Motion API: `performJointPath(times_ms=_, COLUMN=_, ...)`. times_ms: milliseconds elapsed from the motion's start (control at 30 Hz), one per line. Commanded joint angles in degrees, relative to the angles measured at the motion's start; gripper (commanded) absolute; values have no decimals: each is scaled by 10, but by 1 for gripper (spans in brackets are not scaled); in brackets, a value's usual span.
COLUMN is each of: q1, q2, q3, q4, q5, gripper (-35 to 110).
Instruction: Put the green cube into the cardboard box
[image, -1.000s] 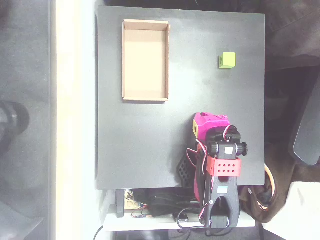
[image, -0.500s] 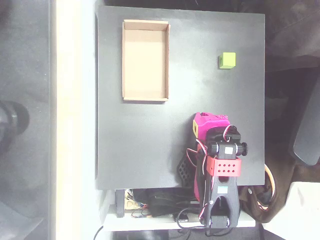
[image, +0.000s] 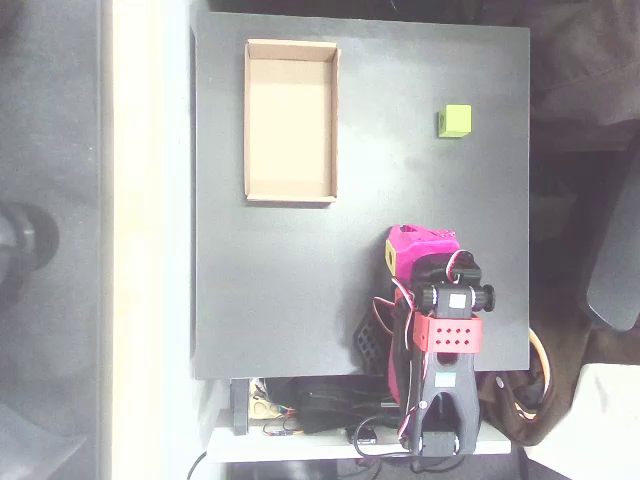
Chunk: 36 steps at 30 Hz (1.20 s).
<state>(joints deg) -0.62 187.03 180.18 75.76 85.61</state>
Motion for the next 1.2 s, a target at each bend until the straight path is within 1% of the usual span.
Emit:
performJointPath(times_ms=0, q1=-4, q2=10, q3=7, q4=11, q5=6, gripper=3)
performJointPath(times_ms=400, q1=1, q2=-1, q3=-7, q4=11, q5=1, gripper=3)
performJointPath(times_ms=667, q1=-4, q2=-9, q3=-112, q4=11, q5=1, gripper=3)
performJointPath(times_ms=900, q1=-4, q2=-136, q3=-234, q4=11, q5=1, gripper=3)
performJointPath(times_ms=1167, q1=-2, q2=-298, q3=-446, q4=11, q5=4, gripper=3)
